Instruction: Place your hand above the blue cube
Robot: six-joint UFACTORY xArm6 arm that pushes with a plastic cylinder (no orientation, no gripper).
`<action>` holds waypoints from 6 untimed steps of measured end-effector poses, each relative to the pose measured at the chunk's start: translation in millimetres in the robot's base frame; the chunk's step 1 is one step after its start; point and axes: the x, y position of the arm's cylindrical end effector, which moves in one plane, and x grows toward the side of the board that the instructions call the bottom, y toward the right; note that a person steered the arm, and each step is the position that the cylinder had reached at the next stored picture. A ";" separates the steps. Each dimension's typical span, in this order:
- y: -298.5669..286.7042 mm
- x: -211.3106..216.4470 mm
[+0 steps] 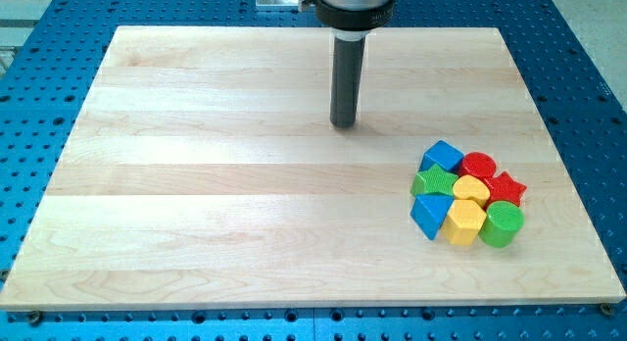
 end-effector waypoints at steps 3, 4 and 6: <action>-0.5 -0.5; -0.4 -0.3; 39.1 -7.7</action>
